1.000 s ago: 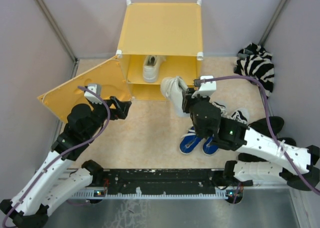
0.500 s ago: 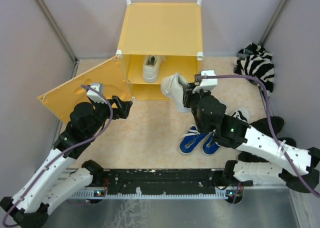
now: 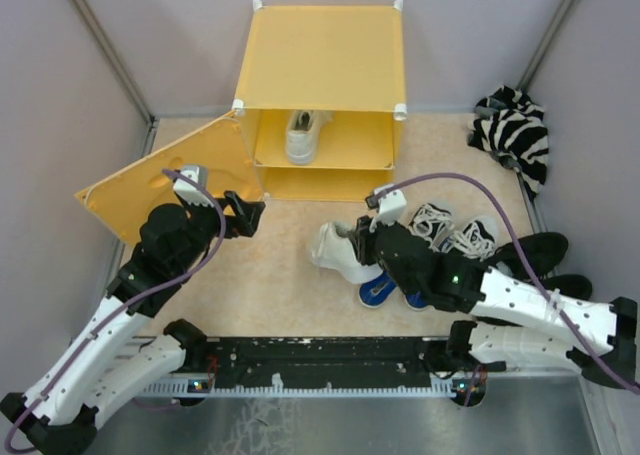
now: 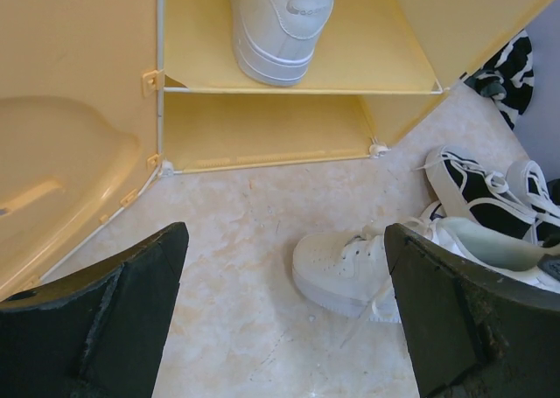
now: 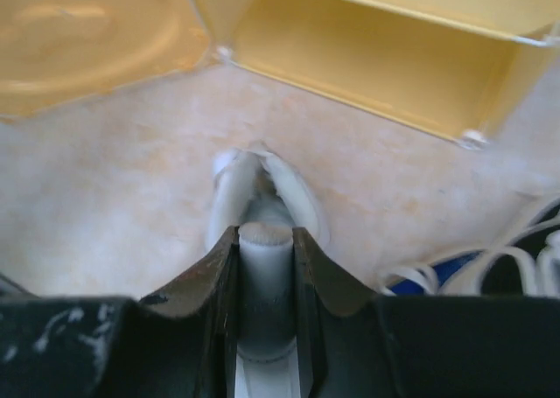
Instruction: Place and organize the shoes in the shoe cabinet
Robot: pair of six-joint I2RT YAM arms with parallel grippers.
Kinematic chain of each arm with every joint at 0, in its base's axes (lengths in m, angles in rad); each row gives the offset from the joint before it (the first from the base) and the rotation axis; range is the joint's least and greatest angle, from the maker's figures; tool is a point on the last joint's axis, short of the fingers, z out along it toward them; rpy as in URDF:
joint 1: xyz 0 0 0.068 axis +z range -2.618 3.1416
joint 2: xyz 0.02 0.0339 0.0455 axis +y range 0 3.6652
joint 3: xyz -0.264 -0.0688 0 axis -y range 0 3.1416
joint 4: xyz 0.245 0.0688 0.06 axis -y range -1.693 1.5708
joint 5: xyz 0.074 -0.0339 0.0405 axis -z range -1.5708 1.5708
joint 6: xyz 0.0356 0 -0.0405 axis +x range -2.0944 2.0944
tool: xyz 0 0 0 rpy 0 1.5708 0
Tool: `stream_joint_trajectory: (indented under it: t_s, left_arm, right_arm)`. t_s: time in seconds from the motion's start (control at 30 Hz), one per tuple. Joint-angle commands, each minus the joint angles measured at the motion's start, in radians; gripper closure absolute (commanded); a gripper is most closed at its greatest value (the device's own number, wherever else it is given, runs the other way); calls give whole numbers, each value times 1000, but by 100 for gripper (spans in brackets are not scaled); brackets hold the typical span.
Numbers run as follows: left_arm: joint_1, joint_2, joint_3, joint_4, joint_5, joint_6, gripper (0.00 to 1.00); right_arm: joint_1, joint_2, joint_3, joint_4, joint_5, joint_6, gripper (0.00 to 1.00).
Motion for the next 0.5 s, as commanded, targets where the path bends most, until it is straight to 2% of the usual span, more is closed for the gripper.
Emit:
stream_joint_trajectory:
  t_s: [0.0,0.07,0.13,0.2,0.33,0.47]
  left_arm:
    - [-3,-9,12,6,-13,-3,1]
    - [-3,-5,8,10,-16,-2,1]
    - [-4,2,8,10,-14,-3,1]
    - [-3,2,9,5,-8,-8,1]
    - [-3,-6,-4,2,-23,-11,1]
    - [-3,-8,-13,7,-12,-20,1]
  right_arm:
    - [69,-40,-166,154,-10,158,100]
    - [124,-38,-258,266,77,147,100]
    - [130,-3,-327,344,83,156,100]
    - [131,61,-324,322,61,206,100]
    - [149,174,-273,172,-17,289,100]
    - [151,191,-254,13,-116,394,70]
